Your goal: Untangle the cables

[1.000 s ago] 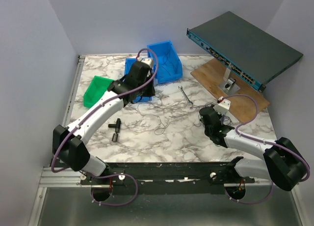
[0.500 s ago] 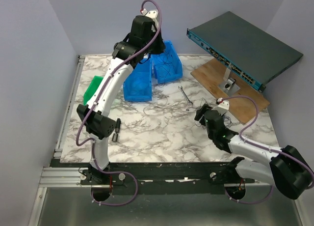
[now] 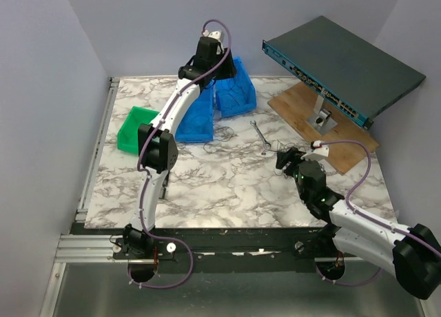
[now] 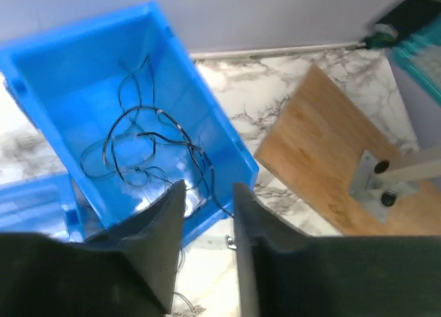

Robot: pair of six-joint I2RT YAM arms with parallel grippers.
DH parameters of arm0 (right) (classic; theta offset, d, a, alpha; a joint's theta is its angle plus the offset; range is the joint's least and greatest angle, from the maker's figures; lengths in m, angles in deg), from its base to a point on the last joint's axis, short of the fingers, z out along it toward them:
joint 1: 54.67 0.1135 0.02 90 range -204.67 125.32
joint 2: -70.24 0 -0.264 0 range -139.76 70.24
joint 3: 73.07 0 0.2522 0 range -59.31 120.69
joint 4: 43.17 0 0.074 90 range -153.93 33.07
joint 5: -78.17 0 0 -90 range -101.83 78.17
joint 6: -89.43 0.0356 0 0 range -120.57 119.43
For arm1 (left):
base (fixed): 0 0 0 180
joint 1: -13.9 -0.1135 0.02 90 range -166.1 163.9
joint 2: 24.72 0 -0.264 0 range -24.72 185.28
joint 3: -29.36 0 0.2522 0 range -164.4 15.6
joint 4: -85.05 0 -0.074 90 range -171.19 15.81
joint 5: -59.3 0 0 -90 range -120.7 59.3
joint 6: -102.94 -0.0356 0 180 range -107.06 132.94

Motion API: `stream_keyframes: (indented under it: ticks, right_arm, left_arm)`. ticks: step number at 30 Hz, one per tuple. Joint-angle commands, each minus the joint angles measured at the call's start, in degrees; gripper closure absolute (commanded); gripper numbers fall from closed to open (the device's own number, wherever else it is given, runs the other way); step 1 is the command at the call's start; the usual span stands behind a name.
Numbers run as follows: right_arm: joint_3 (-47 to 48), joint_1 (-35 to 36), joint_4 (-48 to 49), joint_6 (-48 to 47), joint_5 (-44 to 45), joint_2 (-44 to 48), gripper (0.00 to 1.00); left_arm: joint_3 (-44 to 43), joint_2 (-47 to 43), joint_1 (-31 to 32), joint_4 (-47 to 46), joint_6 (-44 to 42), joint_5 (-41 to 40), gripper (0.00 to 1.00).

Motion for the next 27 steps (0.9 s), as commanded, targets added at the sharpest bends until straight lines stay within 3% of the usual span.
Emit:
stream_keyframes:
  ticks: [1,2,4,9,14,21,27]
  right_arm:
    - [-0.8,0.0,2.0,-1.0,-1.5,-0.6,0.32]
    - [-0.7,0.0,2.0,-0.9,-1.6,-0.9,0.32]
    - [-0.6,0.0,2.2,-0.9,-2.0,-1.6,0.32]
    - [-0.4,0.0,3.4,-2.3,-5.6,-2.9,0.32]
    - [0.8,0.1,4.3,-5.5,-12.4,-3.2,0.32]
    - [14.2,0.9,-7.8,-3.2,-21.2,-9.8,0.33]
    - [22.8,1.8,-9.8,1.5,-25.6,-19.7,0.34]
  left_arm:
    - [-0.4,0.9,-0.6,0.8,1.3,-4.4,0.27]
    - [0.5,0.1,-0.6,0.7,0.9,-4.1,0.17]
    - [2.7,-2.4,-0.6,0.0,0.3,-3.8,0.09]
    - [8.2,-10.9,-0.5,0.1,-2.2,0.0,0.07]
    - [21.8,-25.0,0.1,1.8,-5.3,2.8,0.02]
    - [65.6,-54.8,1.2,-17.7,-0.3,-0.4,0.01]
    - [90.6,-74.1,2.7,-24.5,1.3,-7.1,0.02]
